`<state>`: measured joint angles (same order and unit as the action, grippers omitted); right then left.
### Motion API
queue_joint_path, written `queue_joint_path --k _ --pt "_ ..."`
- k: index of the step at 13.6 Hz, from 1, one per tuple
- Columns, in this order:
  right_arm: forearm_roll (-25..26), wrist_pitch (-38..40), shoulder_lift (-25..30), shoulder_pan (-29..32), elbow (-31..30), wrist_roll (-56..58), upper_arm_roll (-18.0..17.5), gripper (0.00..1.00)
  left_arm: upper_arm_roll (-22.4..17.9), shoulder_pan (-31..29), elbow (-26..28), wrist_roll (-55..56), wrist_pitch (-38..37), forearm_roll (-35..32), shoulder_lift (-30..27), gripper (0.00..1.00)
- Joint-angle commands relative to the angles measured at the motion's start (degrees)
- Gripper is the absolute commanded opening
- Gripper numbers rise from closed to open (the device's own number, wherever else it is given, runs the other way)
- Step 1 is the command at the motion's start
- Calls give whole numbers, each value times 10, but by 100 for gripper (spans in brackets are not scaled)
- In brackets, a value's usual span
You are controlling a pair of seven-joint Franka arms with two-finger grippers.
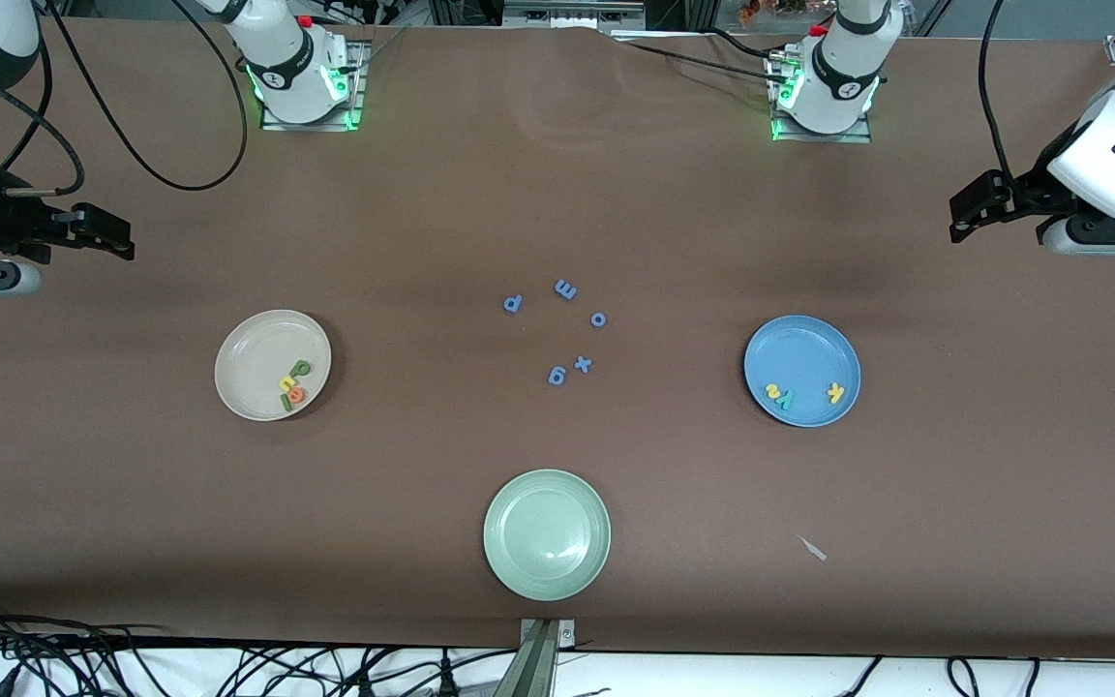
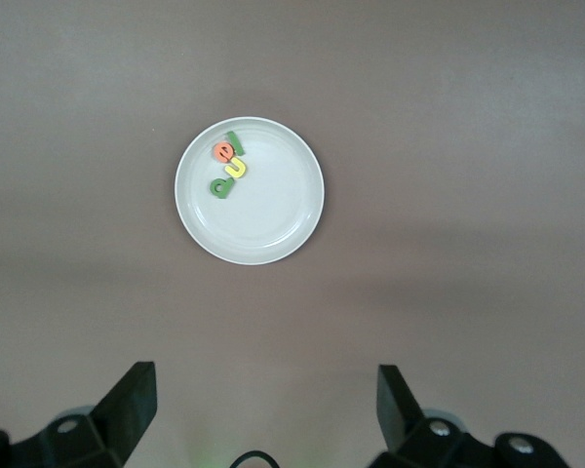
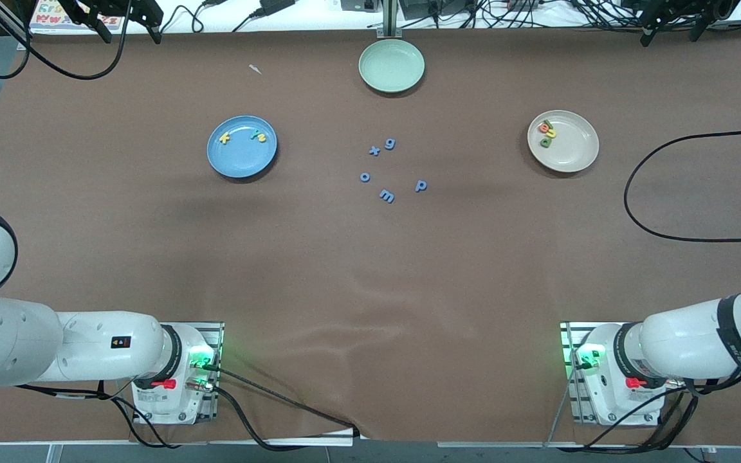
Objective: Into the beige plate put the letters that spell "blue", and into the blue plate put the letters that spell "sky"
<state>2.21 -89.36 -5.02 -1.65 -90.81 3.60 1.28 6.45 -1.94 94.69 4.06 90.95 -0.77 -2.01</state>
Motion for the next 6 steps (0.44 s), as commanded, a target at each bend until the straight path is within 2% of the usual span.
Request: queue_joint_path --k 1,6 --pt "6 -4 11 9 -11 4 -9 100 1 -2 -13 -4 -12 4 3 100" --pt "6 2 8 6 -8 4 -9 100 0 -3 -13 -5 -12 4 3 100"
